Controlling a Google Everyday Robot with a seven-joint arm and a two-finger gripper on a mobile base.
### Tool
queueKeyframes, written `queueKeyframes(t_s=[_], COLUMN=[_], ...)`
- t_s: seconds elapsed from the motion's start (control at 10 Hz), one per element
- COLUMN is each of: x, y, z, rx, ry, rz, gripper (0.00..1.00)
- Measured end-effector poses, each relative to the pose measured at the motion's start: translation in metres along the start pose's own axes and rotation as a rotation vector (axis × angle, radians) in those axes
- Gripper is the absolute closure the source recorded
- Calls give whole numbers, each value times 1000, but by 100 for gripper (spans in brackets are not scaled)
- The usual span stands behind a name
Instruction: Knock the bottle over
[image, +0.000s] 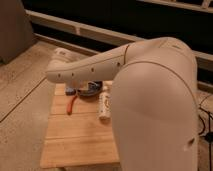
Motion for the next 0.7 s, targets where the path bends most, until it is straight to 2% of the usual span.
queueKeyframes(t_s=[0.1,0.3,0.4,0.7], x=[0,0,0,0], y=[0,0,0,0], z=[0,0,0,0], rx=[0,0,0,0], ry=[0,0,0,0], rz=[0,0,0,1], gripper=[46,25,20,20])
